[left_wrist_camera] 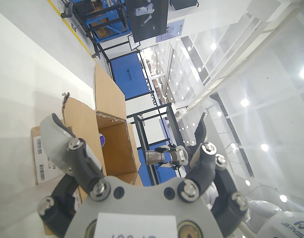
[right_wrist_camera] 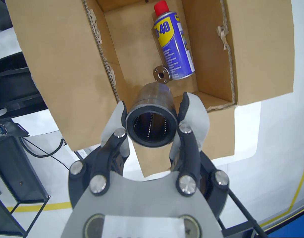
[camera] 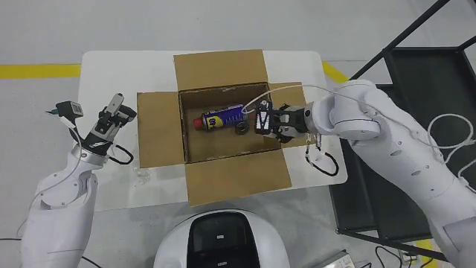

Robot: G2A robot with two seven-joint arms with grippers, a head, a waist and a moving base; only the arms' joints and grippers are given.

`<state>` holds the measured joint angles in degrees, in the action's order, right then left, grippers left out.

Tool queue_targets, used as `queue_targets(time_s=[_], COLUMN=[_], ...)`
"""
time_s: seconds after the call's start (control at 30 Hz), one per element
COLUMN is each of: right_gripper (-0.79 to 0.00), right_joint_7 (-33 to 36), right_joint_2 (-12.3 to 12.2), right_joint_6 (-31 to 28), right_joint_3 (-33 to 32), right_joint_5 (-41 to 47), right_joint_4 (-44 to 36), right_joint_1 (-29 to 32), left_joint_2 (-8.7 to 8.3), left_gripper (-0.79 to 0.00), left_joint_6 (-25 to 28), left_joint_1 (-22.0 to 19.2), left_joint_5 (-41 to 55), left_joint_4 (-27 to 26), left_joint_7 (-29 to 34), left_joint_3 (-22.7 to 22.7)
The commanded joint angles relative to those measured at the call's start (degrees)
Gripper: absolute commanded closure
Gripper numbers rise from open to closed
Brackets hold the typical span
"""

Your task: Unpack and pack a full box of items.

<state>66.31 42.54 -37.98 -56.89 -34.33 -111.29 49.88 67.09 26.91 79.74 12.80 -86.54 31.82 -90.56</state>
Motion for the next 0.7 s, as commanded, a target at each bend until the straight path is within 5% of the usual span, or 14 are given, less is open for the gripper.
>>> queue_targets(time_s=[0.0, 0.33, 0.67], right_gripper=[0.0, 0.0, 0.0], right_joint_7=[0.0, -2.9, -8.4], right_joint_2=[-2.4, -11.1, -13.9], right_joint_6=[0.0, -2.8, -7.8], right_joint_3=[-3.6, -19.9, -29.3], right_joint_5=[0.9, 5.4, 6.7], right_joint_4=[-1.0, 0.3, 7.3], right_joint_1=[3.0, 19.1, 30.0], left_joint_2=[0.0, 0.0, 0.0], left_gripper=[-0.785, -0.785, -0.785], left_joint_6=[0.0, 0.0, 0.0], left_joint_1=[0.0, 0.0, 0.0], left_joint_5=[0.0, 0.0, 0.0], left_joint_4=[0.0, 0.0, 0.0], left_joint_7=[0.0, 0.0, 0.0], left_joint_3=[0.0, 0.0, 0.0])
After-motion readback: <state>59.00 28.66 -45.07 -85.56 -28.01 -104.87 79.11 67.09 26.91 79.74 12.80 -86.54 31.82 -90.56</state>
